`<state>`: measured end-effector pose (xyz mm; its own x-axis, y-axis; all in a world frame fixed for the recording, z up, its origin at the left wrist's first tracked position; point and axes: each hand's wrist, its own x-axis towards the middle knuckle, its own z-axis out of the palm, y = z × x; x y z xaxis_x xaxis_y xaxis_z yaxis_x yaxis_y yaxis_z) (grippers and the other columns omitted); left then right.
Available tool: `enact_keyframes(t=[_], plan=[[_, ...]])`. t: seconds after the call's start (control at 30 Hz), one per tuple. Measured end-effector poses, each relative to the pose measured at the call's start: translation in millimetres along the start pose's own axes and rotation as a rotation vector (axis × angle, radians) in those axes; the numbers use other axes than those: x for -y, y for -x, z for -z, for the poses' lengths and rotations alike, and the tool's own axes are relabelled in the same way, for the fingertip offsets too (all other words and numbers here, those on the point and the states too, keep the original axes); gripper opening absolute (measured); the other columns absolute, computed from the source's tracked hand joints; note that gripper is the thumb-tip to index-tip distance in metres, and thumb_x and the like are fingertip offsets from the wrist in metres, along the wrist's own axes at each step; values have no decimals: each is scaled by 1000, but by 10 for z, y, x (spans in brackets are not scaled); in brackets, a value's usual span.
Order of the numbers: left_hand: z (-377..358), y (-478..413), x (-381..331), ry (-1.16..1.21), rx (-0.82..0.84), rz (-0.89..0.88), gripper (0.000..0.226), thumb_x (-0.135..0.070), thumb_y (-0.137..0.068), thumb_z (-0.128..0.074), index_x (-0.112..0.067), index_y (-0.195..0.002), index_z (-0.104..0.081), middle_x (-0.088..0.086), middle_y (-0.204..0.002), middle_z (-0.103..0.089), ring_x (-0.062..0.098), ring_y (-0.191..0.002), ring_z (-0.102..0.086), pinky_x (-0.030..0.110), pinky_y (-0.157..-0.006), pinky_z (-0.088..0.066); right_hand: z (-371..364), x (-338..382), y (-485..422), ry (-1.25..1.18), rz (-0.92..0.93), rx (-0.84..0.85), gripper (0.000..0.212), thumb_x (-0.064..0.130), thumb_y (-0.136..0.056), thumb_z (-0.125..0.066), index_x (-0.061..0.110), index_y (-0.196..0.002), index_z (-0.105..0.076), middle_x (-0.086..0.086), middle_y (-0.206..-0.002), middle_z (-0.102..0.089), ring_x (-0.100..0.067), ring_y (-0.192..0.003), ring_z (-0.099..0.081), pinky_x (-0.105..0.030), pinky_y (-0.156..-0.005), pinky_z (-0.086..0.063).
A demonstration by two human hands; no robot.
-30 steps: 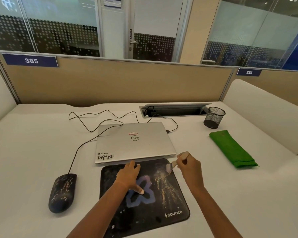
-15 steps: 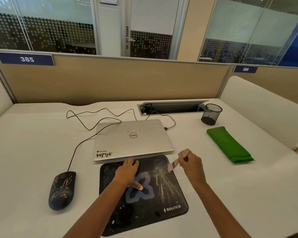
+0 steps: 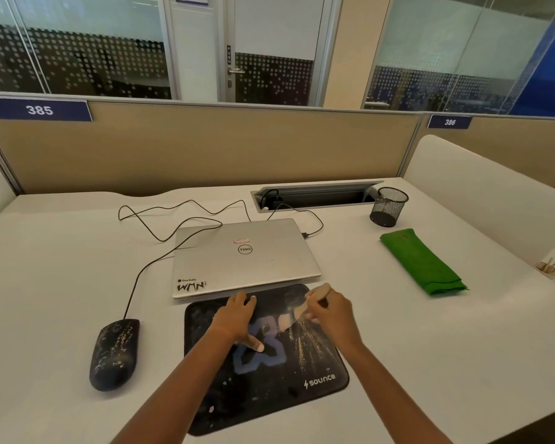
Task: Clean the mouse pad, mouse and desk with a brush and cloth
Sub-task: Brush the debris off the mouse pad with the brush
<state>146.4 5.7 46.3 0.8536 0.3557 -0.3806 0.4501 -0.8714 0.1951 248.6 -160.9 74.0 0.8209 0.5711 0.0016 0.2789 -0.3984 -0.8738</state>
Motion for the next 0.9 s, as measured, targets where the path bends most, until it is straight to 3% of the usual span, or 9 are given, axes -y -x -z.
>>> enact_keyframes(t=[0.17, 0.27, 0.4, 0.47, 0.57, 0.63, 0.73, 0.8, 0.9], plan=[[-2, 16, 28, 21, 26, -15, 110, -45, -76, -72, -12, -151, 2, 8, -158, 1, 28, -146, -6, 41, -118, -21, 391, -68, -57, 179, 32, -198, 12, 4, -89, -53, -1, -91, -64, -17, -84, -68, -30, -77, -67, -44, -75, -56], [-3, 17, 24, 18, 28, -19, 110, -44, -77, -72, -12, -151, 2, 8, -158, 0, 28, -146, -7, 41, -118, -21, 375, -18, -24, 172, 84, -247, 12, 5, -90, -53, -1, -88, -63, -9, -78, -66, -28, -74, -67, -38, -70, -55], [-6, 11, 14, 12, 20, -12, 108, -43, -77, -72, -13, -151, 1, 8, -158, -3, 29, -146, -9, 41, -117, -22, 36, 84, 52, 1, 26, -84, 12, 12, -91, -54, 6, -98, -63, -3, -81, -64, -13, -72, -65, -9, -58, -52], [-7, 5, 13, 14, 22, -11, 108, -43, -77, -72, -13, -151, 0, 8, -158, -3, 29, -146, -8, 41, -117, -22, -109, 73, 85, -63, 17, 9, 9, 12, -91, -54, 10, -95, -62, -4, -81, -65, -7, -68, -65, -10, -59, -54], [-7, 3, 16, 17, 23, -10, 108, -43, -77, -72, -13, -151, 0, 7, -158, -3, 28, -146, -8, 41, -117, -21, -53, 4, 80, -58, -6, 16, 8, 10, -91, -54, 8, -93, -62, -6, -80, -66, -8, -66, -65, -14, -61, -55], [-10, 4, 19, 18, 23, -8, 109, -44, -76, -72, -13, -151, 1, 7, -158, -2, 28, -146, -7, 41, -117, -21, 117, -63, 39, 17, -17, -46, 10, 7, -90, -54, 4, -93, -63, -9, -80, -67, -15, -66, -65, -19, -63, -55], [-11, 1, 19, 21, 23, -7, 109, -44, -76, -72, -13, -151, 1, 7, -158, -2, 29, -146, -8, 41, -117, -21, 371, -126, -5, 104, -6, -172, 12, 3, -89, -53, 0, -92, -64, -18, -84, -68, -30, -75, -67, -40, -74, -57], [-10, 0, 18, 20, 22, -7, 109, -44, -76, -72, -13, -151, 1, 8, -158, -3, 29, -146, -9, 41, -117, -22, 442, -131, -10, 144, 20, -230, 13, 4, -90, -53, -2, -93, -64, -18, -87, -69, -34, -80, -67, -47, -77, -56], [-14, -5, 18, 25, 26, -3, 109, -43, -76, -72, -13, -151, 1, 9, -158, -2, 28, -146, -8, 41, -117, -21, 380, -83, 14, 81, 35, -251, 14, 5, -90, -53, -1, -96, -64, -14, -83, -67, -25, -75, -68, -36, -73, -59]])
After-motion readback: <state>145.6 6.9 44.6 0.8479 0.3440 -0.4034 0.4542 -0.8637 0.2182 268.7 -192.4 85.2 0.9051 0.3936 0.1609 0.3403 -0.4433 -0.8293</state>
